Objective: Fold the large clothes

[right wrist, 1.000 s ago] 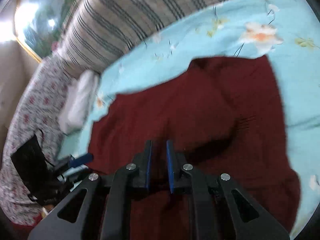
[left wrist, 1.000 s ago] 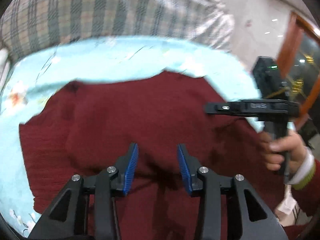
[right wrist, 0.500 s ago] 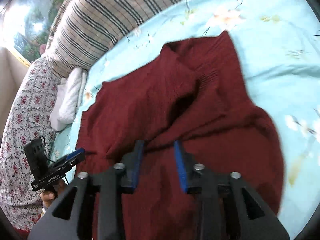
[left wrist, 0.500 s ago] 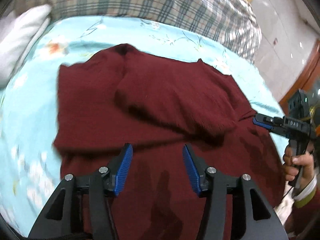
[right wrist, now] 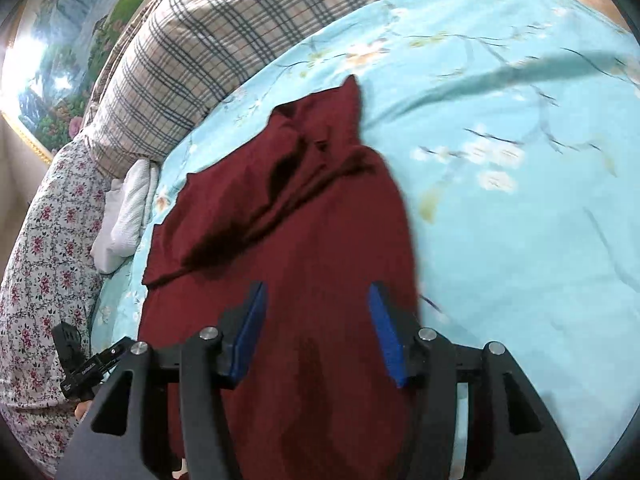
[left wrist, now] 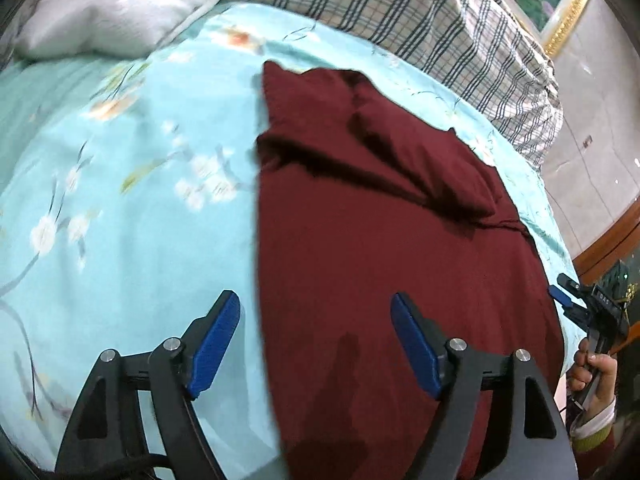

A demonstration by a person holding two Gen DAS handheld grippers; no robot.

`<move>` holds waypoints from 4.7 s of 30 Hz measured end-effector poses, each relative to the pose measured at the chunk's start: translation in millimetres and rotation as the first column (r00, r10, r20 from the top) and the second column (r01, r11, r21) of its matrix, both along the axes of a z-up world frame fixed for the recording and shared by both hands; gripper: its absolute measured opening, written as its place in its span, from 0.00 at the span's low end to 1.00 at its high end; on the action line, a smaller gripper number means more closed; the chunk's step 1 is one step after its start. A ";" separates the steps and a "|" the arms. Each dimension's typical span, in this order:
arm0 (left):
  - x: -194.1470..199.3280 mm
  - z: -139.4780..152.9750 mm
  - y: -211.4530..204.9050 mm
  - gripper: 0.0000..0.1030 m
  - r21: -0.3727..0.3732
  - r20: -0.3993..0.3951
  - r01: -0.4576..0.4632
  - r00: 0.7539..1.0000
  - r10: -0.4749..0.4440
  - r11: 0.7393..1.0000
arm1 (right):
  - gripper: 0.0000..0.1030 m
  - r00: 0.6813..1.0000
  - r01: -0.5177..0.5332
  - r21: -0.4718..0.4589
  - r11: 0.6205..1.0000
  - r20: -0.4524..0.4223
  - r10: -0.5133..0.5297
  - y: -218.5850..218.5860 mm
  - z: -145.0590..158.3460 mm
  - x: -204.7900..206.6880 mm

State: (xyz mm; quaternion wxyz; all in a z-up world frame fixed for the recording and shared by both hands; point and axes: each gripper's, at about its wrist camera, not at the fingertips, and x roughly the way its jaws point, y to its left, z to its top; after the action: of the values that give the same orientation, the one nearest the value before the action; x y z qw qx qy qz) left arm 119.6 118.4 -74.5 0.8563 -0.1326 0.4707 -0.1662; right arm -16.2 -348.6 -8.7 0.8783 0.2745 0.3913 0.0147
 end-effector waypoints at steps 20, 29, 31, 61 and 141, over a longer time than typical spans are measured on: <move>-69.7 -13.7 -8.8 0.70 -0.122 -0.015 0.238 0.970 -0.242 0.964 | 0.52 0.954 -0.290 0.202 0.935 -0.012 0.299 14.6 -29.3 -61.7; -77.9 -24.3 11.4 0.44 -0.251 -0.034 0.218 0.972 -0.234 0.943 | 0.30 0.948 -0.313 0.204 0.927 0.003 0.320 21.9 -41.6 -63.0; -76.9 -25.5 11.9 0.31 -0.264 -0.040 0.229 0.968 -0.247 0.937 | 0.20 0.949 -0.307 0.199 0.930 -0.004 0.314 22.0 -44.1 -61.3; 78.3 112.1 -8.8 0.05 -0.268 0.310 0.071 0.950 0.016 0.961 | 0.05 0.927 -0.304 0.216 0.928 0.293 0.235 -16.2 61.9 96.2; 47.0 -21.9 -60.6 0.87 -0.258 -0.042 -0.130 0.991 0.124 0.957 | 0.33 0.989 -0.141 0.085 0.986 0.046 0.138 46.6 -18.0 107.6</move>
State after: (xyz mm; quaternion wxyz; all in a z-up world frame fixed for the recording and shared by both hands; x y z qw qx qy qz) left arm 166.6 57.8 -96.4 0.8343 -0.2760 0.4461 -0.1697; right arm 91.4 -302.0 -26.7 0.8697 0.2846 0.3909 0.0988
